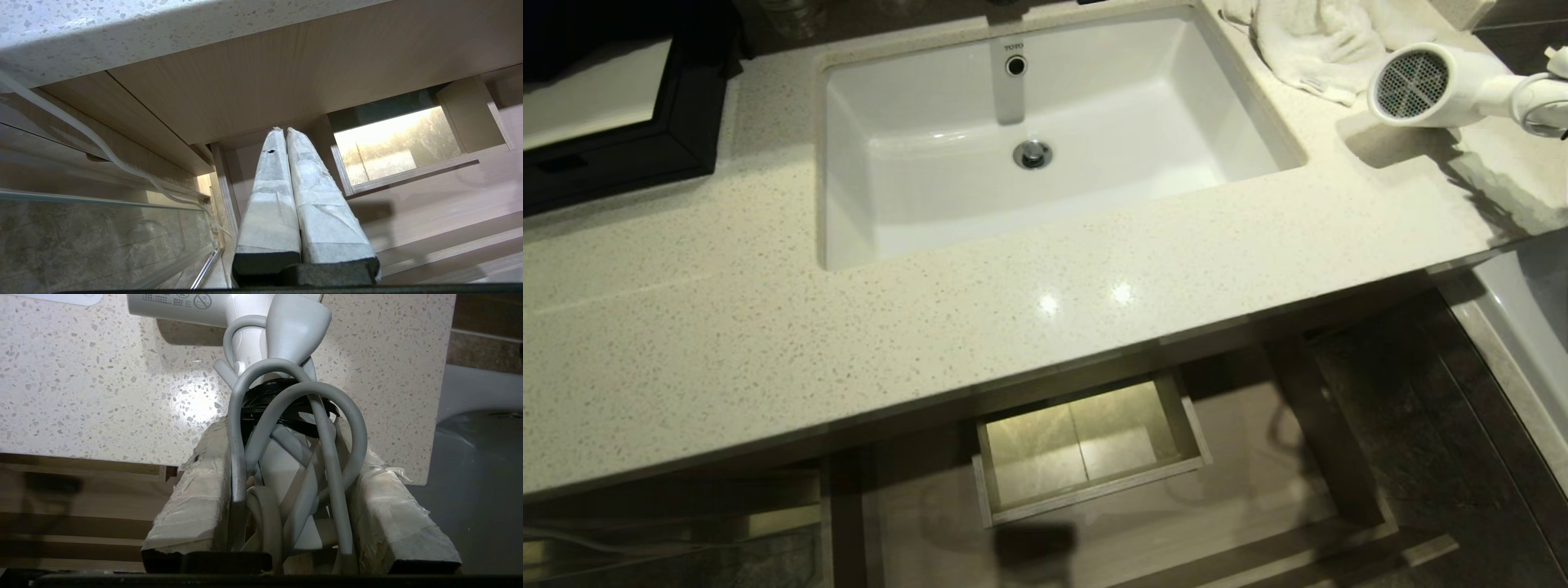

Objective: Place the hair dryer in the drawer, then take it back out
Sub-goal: Pick up the hairdryer, then put it into the drawer

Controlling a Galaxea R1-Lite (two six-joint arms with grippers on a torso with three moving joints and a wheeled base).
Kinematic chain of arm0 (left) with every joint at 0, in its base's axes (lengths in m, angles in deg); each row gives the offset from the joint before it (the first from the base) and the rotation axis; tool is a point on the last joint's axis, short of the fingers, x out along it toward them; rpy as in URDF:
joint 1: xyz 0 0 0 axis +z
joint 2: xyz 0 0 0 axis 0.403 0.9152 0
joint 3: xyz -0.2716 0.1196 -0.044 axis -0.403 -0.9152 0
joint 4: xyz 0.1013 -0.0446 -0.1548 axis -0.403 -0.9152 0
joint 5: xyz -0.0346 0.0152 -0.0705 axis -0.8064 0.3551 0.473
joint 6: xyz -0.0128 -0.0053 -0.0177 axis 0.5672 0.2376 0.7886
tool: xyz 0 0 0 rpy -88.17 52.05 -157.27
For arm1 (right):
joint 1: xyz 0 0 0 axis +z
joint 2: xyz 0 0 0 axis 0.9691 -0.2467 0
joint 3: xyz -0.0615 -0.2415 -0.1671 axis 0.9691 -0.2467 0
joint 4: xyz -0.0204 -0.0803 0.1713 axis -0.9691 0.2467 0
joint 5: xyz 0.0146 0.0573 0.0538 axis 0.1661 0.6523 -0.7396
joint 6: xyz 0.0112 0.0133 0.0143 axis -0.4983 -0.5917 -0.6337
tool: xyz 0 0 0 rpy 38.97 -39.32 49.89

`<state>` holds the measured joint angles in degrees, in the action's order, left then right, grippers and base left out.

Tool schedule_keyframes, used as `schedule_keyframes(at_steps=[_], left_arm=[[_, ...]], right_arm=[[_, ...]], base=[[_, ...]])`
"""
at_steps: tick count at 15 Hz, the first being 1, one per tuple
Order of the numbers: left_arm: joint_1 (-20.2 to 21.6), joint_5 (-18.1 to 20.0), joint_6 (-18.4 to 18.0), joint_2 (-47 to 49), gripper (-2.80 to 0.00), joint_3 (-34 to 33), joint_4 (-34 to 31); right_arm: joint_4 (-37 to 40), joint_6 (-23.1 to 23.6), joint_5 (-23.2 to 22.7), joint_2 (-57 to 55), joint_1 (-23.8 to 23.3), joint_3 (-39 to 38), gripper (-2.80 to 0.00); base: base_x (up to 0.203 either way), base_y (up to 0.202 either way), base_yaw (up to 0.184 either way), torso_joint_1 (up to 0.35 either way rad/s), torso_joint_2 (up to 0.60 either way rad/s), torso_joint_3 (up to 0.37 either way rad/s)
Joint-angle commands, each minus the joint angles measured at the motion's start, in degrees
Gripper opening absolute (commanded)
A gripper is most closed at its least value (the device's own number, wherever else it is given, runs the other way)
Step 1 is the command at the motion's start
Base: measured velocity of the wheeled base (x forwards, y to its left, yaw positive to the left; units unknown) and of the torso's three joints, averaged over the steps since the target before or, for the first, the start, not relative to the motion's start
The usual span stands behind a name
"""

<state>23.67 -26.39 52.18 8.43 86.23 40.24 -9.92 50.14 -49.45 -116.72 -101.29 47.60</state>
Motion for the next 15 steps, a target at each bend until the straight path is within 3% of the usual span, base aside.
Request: schedule_keyframes(at_steps=[1,7,12,15], left_arm=[[0.01,-0.01,0.01,0.00,-2.80,0.00,0.01],[-0.05,0.05,0.01,0.00,-2.80,0.00,0.01],[-0.01,-0.01,0.01,0.00,-2.80,0.00,0.01],[-0.08,-0.01,0.01,0.00,-2.80,0.00,0.01]], right_arm=[[0.21,0.35,-0.04,1.94,0.00,-0.03,-2.80],[3.16,0.60,0.76,6.05,0.00,-0.34,-2.80],[2.86,0.70,7.74,10.45,0.28,-4.95,-2.80],[2.85,0.61,8.05,12.12,0.35,-6.66,-2.80]], base=[[0.000,0.000,0.000,0.000,0.00,0.000],[0.000,0.000,0.000,0.000,0.00,0.000],[0.000,0.000,0.000,0.000,0.00,0.000],[0.000,0.000,0.000,0.000,0.00,0.000]])
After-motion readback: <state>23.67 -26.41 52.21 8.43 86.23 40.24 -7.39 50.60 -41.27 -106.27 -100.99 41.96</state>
